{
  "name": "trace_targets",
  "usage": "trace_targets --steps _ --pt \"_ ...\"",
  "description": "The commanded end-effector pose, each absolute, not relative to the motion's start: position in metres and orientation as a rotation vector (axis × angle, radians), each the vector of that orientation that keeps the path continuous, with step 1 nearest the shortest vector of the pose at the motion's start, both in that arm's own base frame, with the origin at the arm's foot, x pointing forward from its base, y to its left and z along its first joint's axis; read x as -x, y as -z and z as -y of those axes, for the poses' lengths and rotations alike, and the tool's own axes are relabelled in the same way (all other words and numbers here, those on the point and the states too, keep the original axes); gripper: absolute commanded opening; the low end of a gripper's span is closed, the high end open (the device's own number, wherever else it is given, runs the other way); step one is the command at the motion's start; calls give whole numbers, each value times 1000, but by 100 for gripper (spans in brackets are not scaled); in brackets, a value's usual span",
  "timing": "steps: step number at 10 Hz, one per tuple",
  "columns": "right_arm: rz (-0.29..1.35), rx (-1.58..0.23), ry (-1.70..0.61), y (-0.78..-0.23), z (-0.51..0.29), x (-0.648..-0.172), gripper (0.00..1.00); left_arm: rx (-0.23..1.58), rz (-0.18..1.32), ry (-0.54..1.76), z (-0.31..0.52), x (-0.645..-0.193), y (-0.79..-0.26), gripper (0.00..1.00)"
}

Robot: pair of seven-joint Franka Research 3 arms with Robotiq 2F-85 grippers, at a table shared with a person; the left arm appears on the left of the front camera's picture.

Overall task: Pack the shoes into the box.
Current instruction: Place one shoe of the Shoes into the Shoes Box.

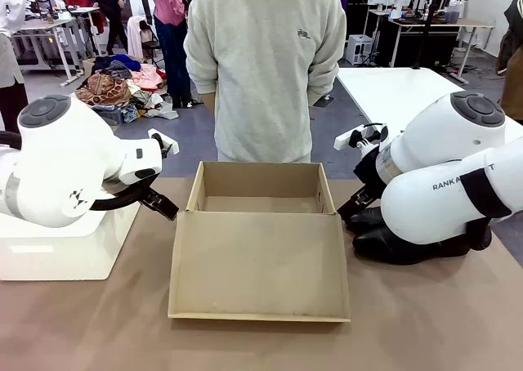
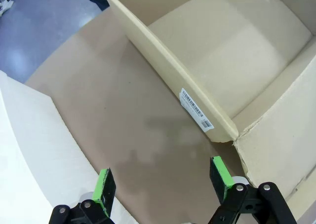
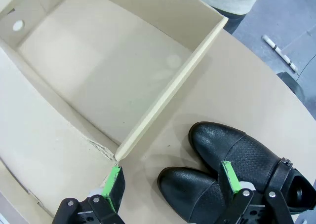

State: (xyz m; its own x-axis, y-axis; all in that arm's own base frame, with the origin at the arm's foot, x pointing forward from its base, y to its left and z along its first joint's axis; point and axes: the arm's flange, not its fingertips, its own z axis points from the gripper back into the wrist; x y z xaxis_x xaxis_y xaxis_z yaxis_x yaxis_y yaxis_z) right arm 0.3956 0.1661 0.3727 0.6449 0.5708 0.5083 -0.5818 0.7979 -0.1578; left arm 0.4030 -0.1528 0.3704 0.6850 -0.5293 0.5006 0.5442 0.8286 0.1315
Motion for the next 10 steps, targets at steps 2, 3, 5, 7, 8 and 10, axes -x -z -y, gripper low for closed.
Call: trace_targets --steps 2,3,5,7,8,10 --pt "571 -21 -656 -373 -166 -396 100 28 552 601 152 -403 -370 100" --pt "571 -21 -656 -373 -166 -396 100 28 552 601 152 -403 -370 100" --pt "571 -32 -632 -381 -162 -396 100 13 560 616 153 -401 -379 100" --pt "577 -72 -623 -405 -152 -396 100 -17 584 647 155 -399 -403 100" --pt "580 -80 -629 -416 -150 -393 100 -40 599 657 156 -398 -416 100" --pt "584 -82 -650 -438 -149 -387 100 -55 627 673 156 -391 -444 100"
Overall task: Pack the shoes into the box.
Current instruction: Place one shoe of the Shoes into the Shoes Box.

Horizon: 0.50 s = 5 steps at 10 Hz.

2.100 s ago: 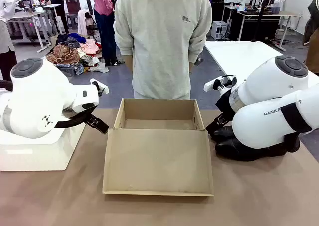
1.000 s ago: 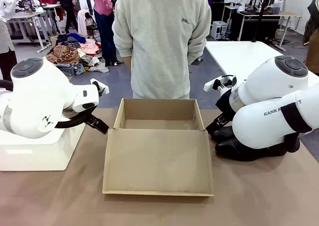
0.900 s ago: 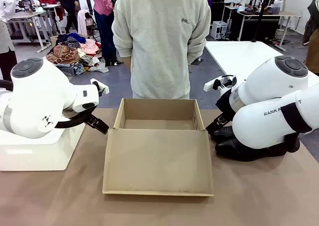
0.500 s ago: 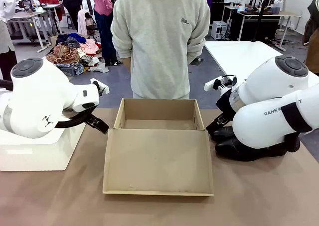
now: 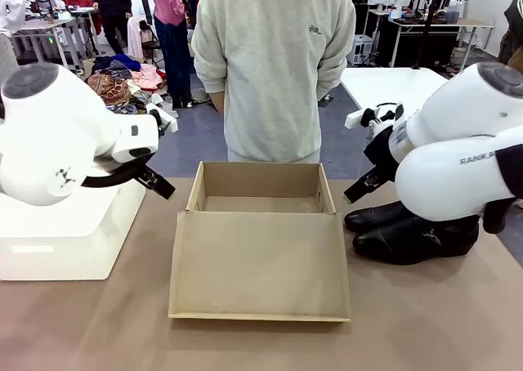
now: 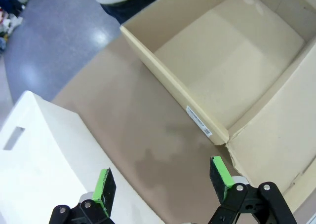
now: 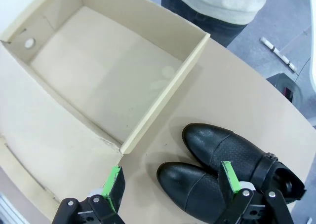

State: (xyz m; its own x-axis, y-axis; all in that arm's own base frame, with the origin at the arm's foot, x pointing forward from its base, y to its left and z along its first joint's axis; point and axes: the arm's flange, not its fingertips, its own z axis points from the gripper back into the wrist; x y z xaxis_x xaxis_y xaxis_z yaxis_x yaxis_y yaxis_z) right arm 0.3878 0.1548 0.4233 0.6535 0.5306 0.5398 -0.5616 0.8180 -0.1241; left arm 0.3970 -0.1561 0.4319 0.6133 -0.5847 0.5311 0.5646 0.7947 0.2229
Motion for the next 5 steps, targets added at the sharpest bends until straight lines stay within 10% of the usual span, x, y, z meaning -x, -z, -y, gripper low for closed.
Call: trace_targets --steps 1,5 --pt "588 -83 -660 -453 -147 -382 100 -56 643 680 156 -386 -462 100" --pt "613 -63 -711 -495 -143 -367 100 -33 682 727 155 -367 -511 100"
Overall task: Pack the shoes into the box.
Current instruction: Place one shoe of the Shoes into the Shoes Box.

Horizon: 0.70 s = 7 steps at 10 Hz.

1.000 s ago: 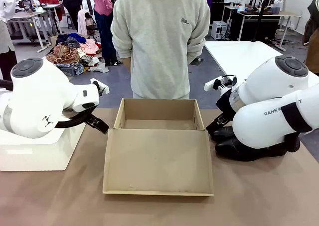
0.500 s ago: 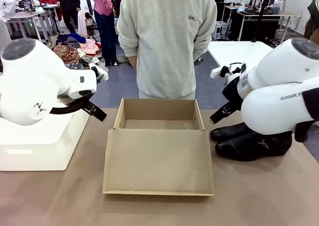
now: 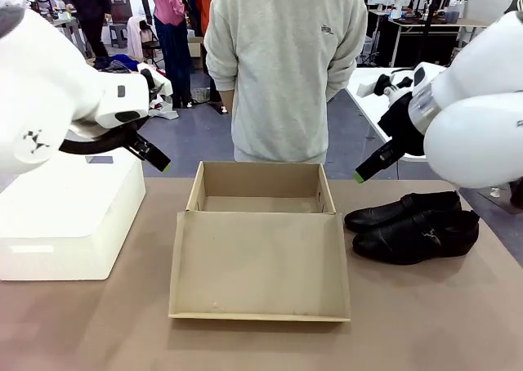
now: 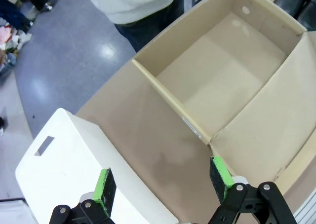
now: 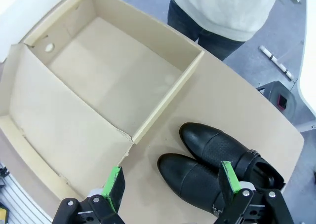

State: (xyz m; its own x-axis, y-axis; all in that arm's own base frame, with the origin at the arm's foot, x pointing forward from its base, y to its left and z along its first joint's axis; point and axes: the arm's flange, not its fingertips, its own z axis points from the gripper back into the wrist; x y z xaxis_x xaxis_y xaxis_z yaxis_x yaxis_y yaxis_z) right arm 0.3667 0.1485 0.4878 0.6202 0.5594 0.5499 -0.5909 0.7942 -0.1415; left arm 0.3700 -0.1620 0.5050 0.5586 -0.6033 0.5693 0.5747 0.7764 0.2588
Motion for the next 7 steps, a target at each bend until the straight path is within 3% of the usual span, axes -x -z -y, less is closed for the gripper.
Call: trace_targets --steps 1,7 --pt "626 -85 -734 -498 -141 -365 100 -17 688 749 153 -366 -515 100" --pt "733 -280 -938 -529 -101 -346 100 213 771 1029 107 -360 -544 96"
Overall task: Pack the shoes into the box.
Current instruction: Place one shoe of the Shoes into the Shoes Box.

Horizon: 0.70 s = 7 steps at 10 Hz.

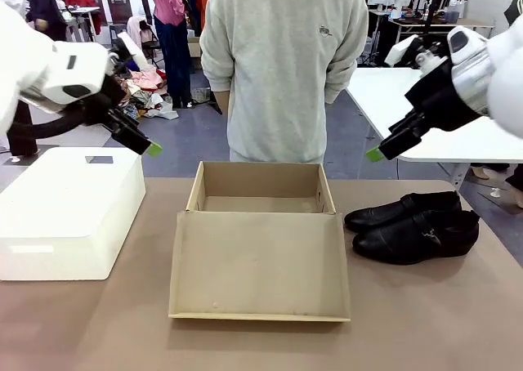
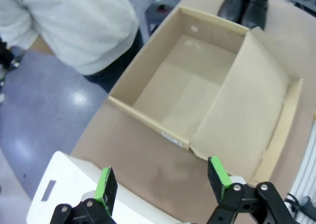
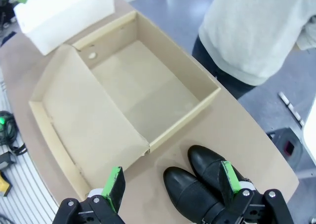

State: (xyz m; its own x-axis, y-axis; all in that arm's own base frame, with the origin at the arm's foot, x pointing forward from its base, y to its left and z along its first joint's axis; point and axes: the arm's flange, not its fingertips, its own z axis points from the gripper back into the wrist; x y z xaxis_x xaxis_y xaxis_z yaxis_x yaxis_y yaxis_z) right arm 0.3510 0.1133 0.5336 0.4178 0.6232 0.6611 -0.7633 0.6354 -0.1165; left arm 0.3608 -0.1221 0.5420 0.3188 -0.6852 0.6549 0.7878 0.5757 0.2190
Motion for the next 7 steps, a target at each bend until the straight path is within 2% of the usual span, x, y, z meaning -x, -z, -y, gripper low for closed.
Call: trace_targets --steps 1,2,7 --pt "742 -318 -968 -533 -98 -345 100 260 774 1052 103 -359 -549 96" --pt "754 -360 -1001 -538 -93 -345 100 322 769 1081 99 -360 -555 96" --pt "803 -441 -1038 -556 -85 -347 100 372 790 1105 97 -363 -579 96"
